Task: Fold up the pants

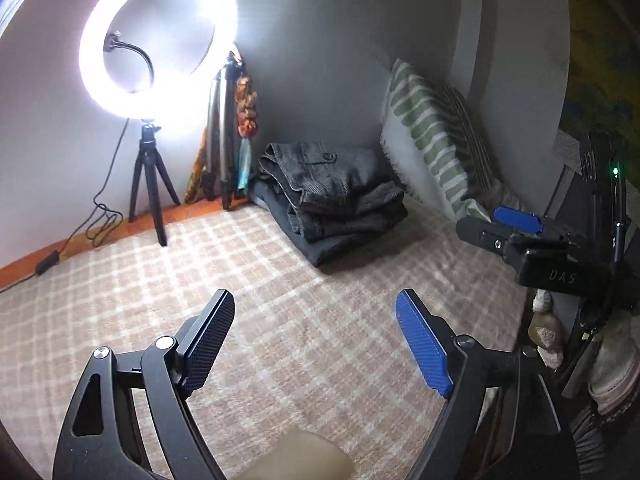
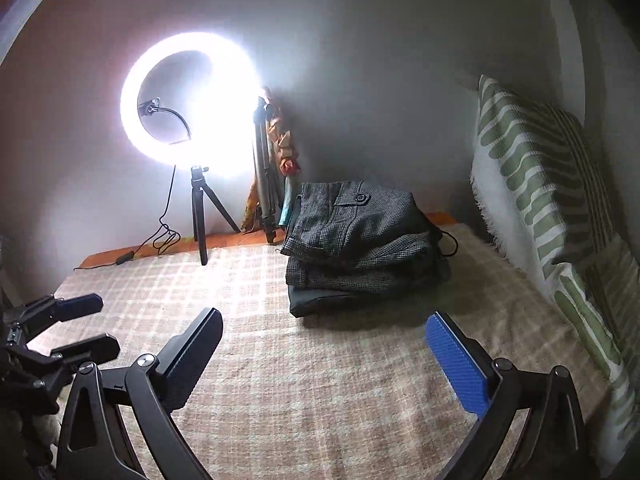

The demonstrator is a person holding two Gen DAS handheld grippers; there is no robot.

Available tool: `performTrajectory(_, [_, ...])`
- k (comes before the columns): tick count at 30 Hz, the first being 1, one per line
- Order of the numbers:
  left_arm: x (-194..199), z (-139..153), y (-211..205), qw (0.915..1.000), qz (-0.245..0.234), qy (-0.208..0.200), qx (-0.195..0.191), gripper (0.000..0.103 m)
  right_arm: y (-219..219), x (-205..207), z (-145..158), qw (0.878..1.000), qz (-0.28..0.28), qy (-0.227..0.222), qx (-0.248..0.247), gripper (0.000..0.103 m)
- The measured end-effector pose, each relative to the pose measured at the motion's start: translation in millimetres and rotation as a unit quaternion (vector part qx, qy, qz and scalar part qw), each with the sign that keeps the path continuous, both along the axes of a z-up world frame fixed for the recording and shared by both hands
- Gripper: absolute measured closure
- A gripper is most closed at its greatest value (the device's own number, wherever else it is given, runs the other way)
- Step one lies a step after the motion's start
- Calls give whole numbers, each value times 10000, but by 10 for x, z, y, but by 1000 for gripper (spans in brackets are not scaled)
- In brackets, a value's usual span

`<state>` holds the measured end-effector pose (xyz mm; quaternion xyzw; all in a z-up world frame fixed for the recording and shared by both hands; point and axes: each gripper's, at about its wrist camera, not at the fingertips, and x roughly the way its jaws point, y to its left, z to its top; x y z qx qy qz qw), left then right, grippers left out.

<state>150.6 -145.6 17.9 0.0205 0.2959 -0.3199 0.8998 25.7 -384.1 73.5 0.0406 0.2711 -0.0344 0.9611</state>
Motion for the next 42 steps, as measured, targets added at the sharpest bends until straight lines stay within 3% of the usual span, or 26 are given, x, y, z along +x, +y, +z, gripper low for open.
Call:
performTrajectory(6, [-32,64,22,9993,209,-281,126,1,64,7,30,10000,48,-75,-35,0])
performTrajectory(42, [-90,129,43,9999,45,-153,52,1,251,109,-32,9997,180,-21,-144,0])
